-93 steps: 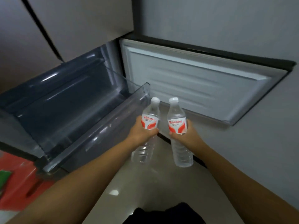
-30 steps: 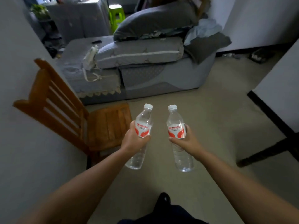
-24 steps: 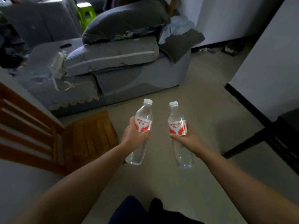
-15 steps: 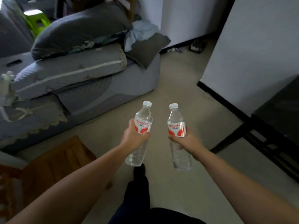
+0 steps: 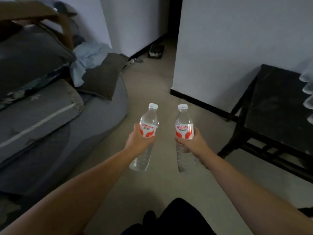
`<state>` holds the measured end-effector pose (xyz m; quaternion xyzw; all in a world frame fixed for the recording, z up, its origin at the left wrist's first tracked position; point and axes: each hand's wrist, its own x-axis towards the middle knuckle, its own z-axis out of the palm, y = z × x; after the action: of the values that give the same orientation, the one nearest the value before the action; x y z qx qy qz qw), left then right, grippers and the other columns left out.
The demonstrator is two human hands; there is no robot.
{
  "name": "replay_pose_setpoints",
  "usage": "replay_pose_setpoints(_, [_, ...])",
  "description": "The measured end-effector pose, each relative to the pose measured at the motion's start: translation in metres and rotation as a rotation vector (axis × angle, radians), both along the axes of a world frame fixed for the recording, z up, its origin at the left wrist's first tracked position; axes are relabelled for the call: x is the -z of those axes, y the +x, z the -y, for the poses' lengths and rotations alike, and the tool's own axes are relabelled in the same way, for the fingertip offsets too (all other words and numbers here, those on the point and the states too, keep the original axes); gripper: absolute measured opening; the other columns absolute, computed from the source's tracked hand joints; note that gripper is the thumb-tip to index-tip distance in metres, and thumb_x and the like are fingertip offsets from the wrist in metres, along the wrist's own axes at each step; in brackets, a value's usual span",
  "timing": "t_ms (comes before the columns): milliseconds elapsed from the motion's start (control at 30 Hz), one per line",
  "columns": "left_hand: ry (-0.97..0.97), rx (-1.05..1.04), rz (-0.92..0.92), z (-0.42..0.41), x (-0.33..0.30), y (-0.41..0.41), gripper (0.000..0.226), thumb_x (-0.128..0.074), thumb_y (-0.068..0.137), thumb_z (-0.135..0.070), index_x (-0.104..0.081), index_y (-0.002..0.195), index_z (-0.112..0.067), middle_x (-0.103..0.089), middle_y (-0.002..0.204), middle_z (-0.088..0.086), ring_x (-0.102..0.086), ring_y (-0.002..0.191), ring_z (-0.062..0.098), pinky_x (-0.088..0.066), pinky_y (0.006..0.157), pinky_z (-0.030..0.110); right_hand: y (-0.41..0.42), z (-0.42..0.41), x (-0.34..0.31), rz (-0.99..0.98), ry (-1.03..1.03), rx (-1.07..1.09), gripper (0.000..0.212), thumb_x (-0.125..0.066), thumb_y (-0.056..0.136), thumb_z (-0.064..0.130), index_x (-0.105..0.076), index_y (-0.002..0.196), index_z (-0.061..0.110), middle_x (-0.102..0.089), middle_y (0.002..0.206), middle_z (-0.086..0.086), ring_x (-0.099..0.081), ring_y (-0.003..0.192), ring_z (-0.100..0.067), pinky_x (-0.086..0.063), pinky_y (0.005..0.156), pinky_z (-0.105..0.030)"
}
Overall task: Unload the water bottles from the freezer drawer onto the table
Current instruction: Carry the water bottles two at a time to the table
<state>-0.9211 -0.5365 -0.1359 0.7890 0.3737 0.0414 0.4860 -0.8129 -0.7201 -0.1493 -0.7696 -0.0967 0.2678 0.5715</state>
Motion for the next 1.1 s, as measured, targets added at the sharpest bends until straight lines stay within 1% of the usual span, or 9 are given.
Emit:
replay_pose_setpoints(167, [-0.022,0.141,-0.034,-0.014,0.006,0.077,0.052,-0.073,0.072,-0.036,-0.040,0.112,-0.028,-0.061,0.101,-0.006,-0.062,0.090,0.017,-0.055,0.082,0.038,0.058,-0.009,0.005,-0.017,-0.006,0.133,0.055,-0.079,0.076,0.019,-0.043,0.118,0.022,-0.062,0.101,0.002,-0.061,0.086,-0.010,-0.053,0.062,-0.024])
replay_pose_setpoints(367, [-0.073,0.314,-0.009,-0.023,0.013,0.206,0.054,-0.072,0.078,-0.030,-0.042,0.123,-0.025,-0.058,0.107,-0.006,-0.056,0.091,0.012,-0.041,0.065,0.020,0.163,-0.015,0.015,0.003,-0.041,0.222,0.058,-0.079,0.077,0.018,-0.039,0.119,0.023,-0.059,0.098,0.007,-0.060,0.081,-0.003,-0.049,0.058,-0.015])
replay_pose_setpoints(467, [-0.094,0.355,0.010,-0.030,0.013,0.276,0.052,-0.073,0.078,-0.028,-0.042,0.119,-0.024,-0.058,0.106,-0.006,-0.056,0.085,0.007,-0.041,0.063,0.018,0.224,-0.016,0.014,0.036,-0.071,0.234,0.065,-0.079,0.077,0.022,-0.039,0.128,0.020,-0.058,0.098,0.010,-0.061,0.084,-0.005,-0.051,0.058,-0.018])
replay_pose_setpoints(633, [-0.092,0.394,0.040,-0.036,0.004,0.382,0.058,-0.073,0.078,-0.028,-0.039,0.125,-0.025,-0.057,0.110,-0.003,-0.056,0.089,0.010,-0.038,0.060,0.016,0.322,-0.011,0.003,0.078,-0.113,0.252,0.066,-0.079,0.076,0.025,-0.037,0.127,0.023,-0.056,0.101,0.011,-0.060,0.090,-0.008,-0.054,0.071,-0.024])
replay_pose_setpoints(767, [-0.117,0.466,0.053,-0.036,0.007,0.454,0.058,-0.074,0.078,-0.026,-0.039,0.124,-0.026,-0.057,0.109,-0.004,-0.055,0.083,0.004,-0.038,0.058,0.015,0.386,-0.007,0.009,0.060,-0.106,0.356,0.074,-0.080,0.075,0.029,-0.037,0.135,0.020,-0.058,0.117,-0.001,-0.061,0.104,-0.018,-0.055,0.090,-0.039])
replay_pose_setpoints(833, [-0.101,0.494,0.045,-0.036,0.012,0.482,0.058,-0.076,0.075,-0.028,-0.042,0.122,-0.025,-0.058,0.109,-0.003,-0.057,0.085,0.006,-0.041,0.060,0.015,0.406,-0.007,0.013,0.044,-0.106,0.378,0.074,-0.079,0.075,0.029,-0.036,0.135,0.020,-0.057,0.118,-0.002,-0.060,0.106,-0.019,-0.055,0.089,-0.037])
replay_pose_setpoints(933, [-0.093,0.593,0.017,-0.036,0.027,0.540,0.060,-0.078,0.071,-0.032,-0.044,0.120,-0.025,-0.060,0.107,-0.004,-0.060,0.090,0.009,-0.051,0.071,0.023,0.443,-0.005,0.022,0.025,-0.088,0.392,0.072,-0.079,0.075,0.026,-0.037,0.132,0.020,-0.058,0.116,-0.002,-0.062,0.105,-0.021,-0.055,0.084,-0.032])
replay_pose_setpoints(1033, [-0.088,0.724,-0.007,-0.033,0.038,0.608,0.065,-0.079,0.070,-0.029,-0.037,0.120,-0.030,-0.058,0.106,-0.006,-0.060,0.094,0.013,-0.055,0.083,0.036,0.490,-0.001,0.032,0.012,-0.104,0.450,0.069,-0.081,0.073,0.024,-0.040,0.128,0.016,-0.060,0.112,-0.005,-0.064,0.102,-0.021,-0.054,0.079,-0.026])
replay_pose_setpoints(1100, [-0.073,0.801,-0.018,-0.032,0.039,0.653,0.067,-0.077,0.073,-0.030,-0.035,0.124,-0.029,-0.058,0.107,-0.005,-0.060,0.094,0.015,-0.054,0.085,0.036,0.523,0.001,0.037,0.007,-0.091,0.523,0.072,-0.082,0.071,0.023,-0.041,0.130,0.013,-0.062,0.112,-0.008,-0.065,0.100,-0.021,-0.056,0.082,-0.029])
